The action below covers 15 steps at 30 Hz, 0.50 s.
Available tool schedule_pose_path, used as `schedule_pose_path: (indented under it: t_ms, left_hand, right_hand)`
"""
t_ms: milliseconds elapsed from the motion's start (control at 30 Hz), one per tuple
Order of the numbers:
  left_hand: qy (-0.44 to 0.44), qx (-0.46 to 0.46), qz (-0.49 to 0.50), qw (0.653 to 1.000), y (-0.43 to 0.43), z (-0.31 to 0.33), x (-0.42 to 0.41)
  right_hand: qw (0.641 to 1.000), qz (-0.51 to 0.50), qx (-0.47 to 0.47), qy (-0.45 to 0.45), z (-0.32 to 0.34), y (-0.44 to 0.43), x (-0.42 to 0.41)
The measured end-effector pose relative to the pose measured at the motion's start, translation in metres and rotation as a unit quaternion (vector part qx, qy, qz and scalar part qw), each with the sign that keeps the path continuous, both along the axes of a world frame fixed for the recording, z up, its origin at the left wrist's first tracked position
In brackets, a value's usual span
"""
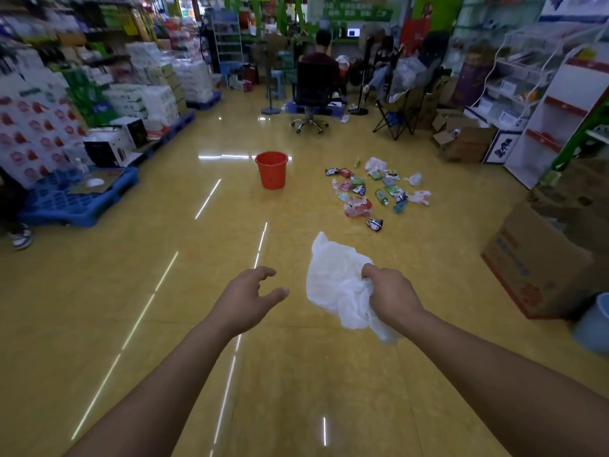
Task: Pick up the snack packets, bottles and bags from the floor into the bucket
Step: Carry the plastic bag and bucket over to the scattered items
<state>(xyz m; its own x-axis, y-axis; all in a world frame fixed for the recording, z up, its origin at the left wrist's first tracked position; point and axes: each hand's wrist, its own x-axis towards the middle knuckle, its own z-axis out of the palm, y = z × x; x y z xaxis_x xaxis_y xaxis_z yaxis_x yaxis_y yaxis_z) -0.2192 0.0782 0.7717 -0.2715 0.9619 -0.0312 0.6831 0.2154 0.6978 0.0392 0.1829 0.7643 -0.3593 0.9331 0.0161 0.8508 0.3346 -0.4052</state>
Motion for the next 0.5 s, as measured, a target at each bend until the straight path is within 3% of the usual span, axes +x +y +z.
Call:
schedule_pose_path:
  t_ms: [267, 500]
  left_hand:
    - [0.000, 0.017, 0.006, 1.000, 0.033, 0.022, -0.011]
    - [0.011, 0.016, 0.009, 1.000, 0.095, 0.030, -0.011]
  right_hand:
    - [0.998, 0.026, 0.017, -0.046, 0.012, 0.034, 0.000]
    - [0.996, 0.055, 0.046, -0.057, 0.030, 0.116, -0.012]
